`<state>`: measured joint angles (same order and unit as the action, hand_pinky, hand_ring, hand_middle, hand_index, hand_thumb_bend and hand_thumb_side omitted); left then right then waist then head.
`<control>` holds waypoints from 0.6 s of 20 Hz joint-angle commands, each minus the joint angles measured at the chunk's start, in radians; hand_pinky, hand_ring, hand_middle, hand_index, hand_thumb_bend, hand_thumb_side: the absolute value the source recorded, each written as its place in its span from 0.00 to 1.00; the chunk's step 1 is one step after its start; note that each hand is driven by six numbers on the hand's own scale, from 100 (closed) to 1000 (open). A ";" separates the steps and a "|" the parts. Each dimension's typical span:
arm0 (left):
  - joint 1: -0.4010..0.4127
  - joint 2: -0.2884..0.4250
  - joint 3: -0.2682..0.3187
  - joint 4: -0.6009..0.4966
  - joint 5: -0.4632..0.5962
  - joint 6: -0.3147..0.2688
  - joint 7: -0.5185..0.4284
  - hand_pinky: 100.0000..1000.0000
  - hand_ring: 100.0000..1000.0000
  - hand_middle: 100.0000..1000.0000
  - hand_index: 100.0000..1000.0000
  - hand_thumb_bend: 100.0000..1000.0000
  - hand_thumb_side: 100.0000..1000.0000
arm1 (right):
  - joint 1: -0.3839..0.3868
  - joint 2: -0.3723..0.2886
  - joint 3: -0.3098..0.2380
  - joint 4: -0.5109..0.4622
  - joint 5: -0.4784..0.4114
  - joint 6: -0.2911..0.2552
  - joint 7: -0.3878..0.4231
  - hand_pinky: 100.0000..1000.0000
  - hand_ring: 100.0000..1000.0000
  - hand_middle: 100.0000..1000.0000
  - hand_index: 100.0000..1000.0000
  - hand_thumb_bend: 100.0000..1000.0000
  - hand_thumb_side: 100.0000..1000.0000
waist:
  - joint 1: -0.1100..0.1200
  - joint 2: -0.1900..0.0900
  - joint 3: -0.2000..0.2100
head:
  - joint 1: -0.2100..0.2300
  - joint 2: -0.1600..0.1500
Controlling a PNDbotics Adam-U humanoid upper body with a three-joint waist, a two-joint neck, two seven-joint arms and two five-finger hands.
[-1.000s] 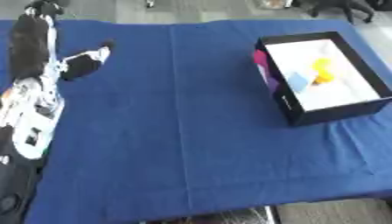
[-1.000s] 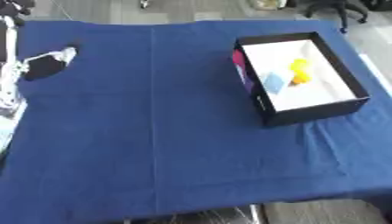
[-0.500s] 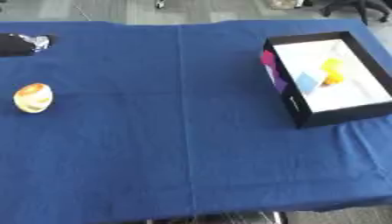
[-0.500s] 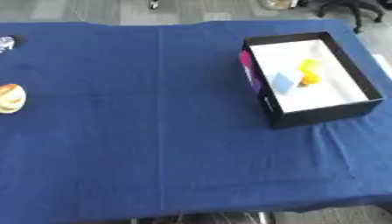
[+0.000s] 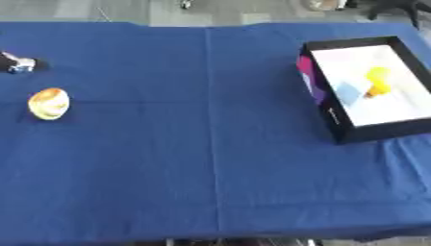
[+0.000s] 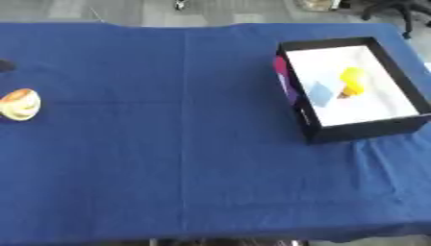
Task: Pick up the objects with one hand, pass them to the other hand, and then place them into the box on the other side of the table.
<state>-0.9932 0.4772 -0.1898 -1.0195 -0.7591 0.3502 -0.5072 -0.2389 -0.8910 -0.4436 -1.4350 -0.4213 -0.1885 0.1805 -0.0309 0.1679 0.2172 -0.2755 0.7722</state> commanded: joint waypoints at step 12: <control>-0.045 0.052 -0.009 0.093 -0.075 -0.120 -0.296 0.78 0.77 0.70 0.78 0.83 0.23 | 0.003 -0.003 -0.007 0.010 0.058 -0.005 0.022 0.79 1.00 1.00 1.00 0.00 0.41 | 0.009 -0.009 -0.006 | -0.002 -0.002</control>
<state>-1.0117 0.4967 -0.2045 -0.9260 -0.8171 0.2337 -0.7909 -0.2287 -0.8643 -0.4444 -1.4201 -0.3715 -0.1892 0.1981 -0.0309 0.1691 0.2125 -0.2787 0.7722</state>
